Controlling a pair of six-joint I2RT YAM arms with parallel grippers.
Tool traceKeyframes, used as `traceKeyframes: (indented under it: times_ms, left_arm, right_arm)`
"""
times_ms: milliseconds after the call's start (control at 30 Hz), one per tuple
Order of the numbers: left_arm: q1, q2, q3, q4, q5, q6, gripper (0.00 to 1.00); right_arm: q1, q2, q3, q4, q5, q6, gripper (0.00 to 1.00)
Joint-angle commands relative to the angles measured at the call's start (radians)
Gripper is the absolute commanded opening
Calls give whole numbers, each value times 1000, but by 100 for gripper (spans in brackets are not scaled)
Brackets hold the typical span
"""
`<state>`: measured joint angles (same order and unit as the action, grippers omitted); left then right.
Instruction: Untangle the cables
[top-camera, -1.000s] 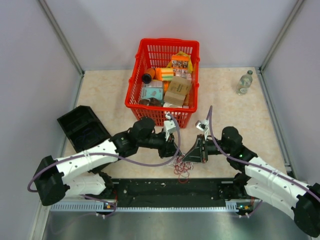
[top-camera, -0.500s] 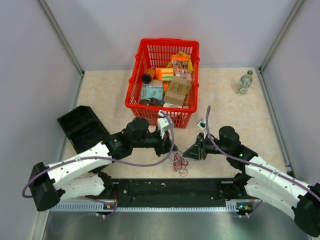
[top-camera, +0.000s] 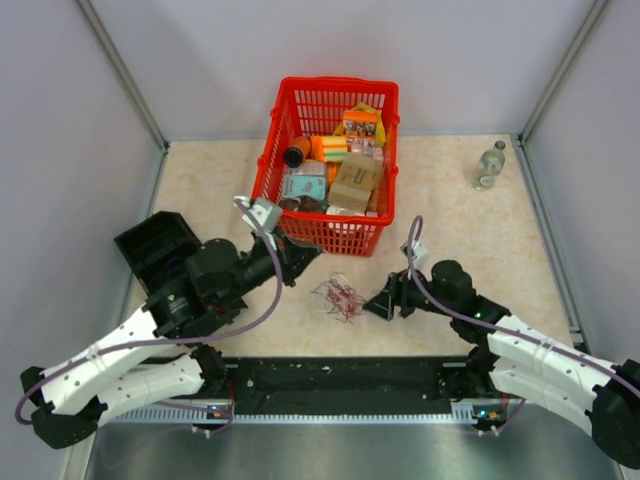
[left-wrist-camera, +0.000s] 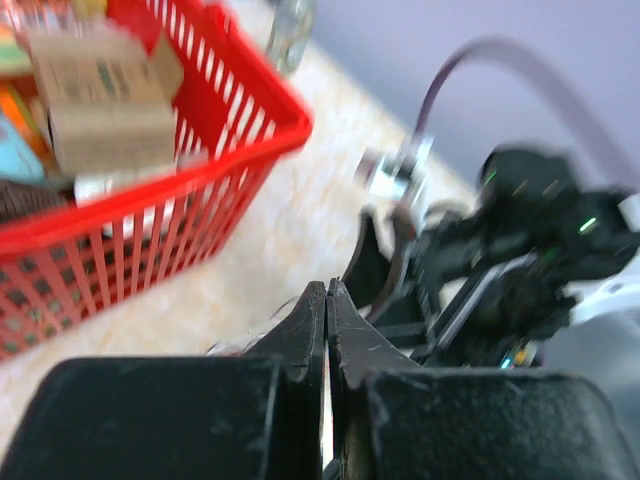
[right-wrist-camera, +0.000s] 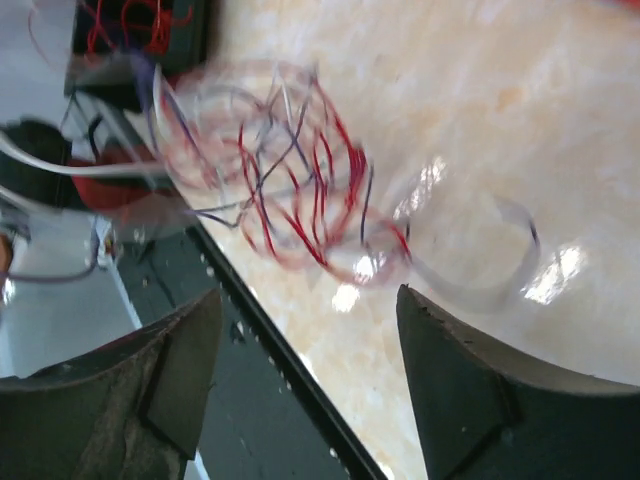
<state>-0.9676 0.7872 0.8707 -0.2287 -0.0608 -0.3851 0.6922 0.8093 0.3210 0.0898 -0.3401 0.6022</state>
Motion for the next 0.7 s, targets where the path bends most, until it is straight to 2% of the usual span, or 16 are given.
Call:
traceKeyframes:
  times_ms: [0,100,167,333,433,567,667]
  left_arm:
    - [1,1,148,39,-60,-57,0]
    - [1,26,200,22,-70,-87,0]
    - [1,41,237,14,-44,-97,0]
    - [1,55,355,9,-8,-106,0]
    - [1,58,465,-73,-86,-66,0]
    - [1,73,625,-162,-114,-17,0]
    - [1,87,732,-202,-120,-2,0]
  right_arm:
    - [47,-21,-32,134,-125,-125,74]
    - [64,-10,-53,246,-111,-133,75]
    - [90,23,-43,301,-39,-137,77]
    - [179,233,50,412,76,-168,78]
    - [240,329,70,502,154,-156,78]
    - [354,424,79,649,422,-182,79]
    - [400,552,116,730,548,-200,80]
